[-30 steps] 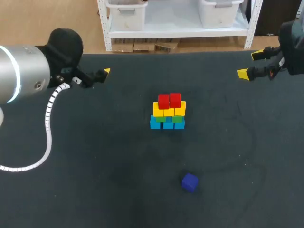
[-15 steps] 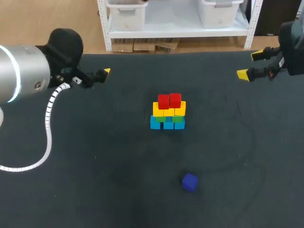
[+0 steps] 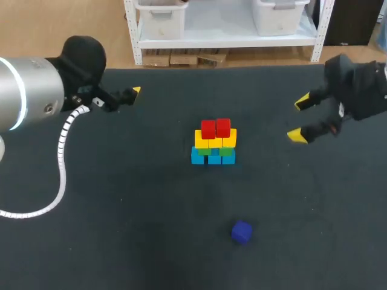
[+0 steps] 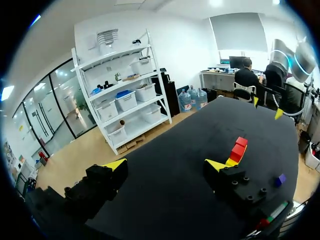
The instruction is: Place the blue cubes, place green cubes on the blue cubes, place the yellow cubes on the green cubes, then place the red cubes on the yellow cubes, and place purple cube on the red cubes.
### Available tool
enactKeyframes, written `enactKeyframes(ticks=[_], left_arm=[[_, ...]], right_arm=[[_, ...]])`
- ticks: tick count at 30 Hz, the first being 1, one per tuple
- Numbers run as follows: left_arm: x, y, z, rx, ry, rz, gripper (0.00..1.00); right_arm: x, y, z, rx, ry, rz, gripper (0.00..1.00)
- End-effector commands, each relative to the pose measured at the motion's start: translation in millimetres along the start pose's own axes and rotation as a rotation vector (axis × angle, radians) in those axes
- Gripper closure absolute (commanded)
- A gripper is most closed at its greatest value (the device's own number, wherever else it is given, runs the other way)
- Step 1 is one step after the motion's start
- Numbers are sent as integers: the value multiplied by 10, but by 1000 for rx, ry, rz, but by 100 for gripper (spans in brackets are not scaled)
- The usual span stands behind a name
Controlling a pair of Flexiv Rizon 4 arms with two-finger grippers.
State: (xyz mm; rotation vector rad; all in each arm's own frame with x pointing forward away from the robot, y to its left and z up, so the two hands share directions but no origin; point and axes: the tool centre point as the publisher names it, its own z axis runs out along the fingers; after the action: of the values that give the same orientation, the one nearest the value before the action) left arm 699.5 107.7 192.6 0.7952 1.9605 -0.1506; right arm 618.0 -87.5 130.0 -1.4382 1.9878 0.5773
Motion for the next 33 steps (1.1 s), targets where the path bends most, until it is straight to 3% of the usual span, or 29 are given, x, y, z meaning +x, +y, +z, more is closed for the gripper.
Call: enactKeyframes(ticks=[1, 5, 11, 19, 25, 33], left_arm=[[2, 14, 6, 5, -2, 0, 0], [2, 14, 6, 5, -2, 0, 0], [2, 14, 6, 5, -2, 0, 0], [2, 14, 6, 5, -2, 0, 0], [2, 14, 6, 5, -2, 0, 0], [2, 14, 6, 5, -2, 0, 0]], right_arm=[[45, 312, -33, -31, 50, -75, 0], [59, 621, 59, -178, 71, -162, 0], [-24, 1042, 269, -290, 111, -311, 0], [-104, 1387, 617, -409, 203, -524, 0], [19, 1565, 865, -460, 335, -682, 0], [274, 1595, 1056, -426, 441, -774, 0]])
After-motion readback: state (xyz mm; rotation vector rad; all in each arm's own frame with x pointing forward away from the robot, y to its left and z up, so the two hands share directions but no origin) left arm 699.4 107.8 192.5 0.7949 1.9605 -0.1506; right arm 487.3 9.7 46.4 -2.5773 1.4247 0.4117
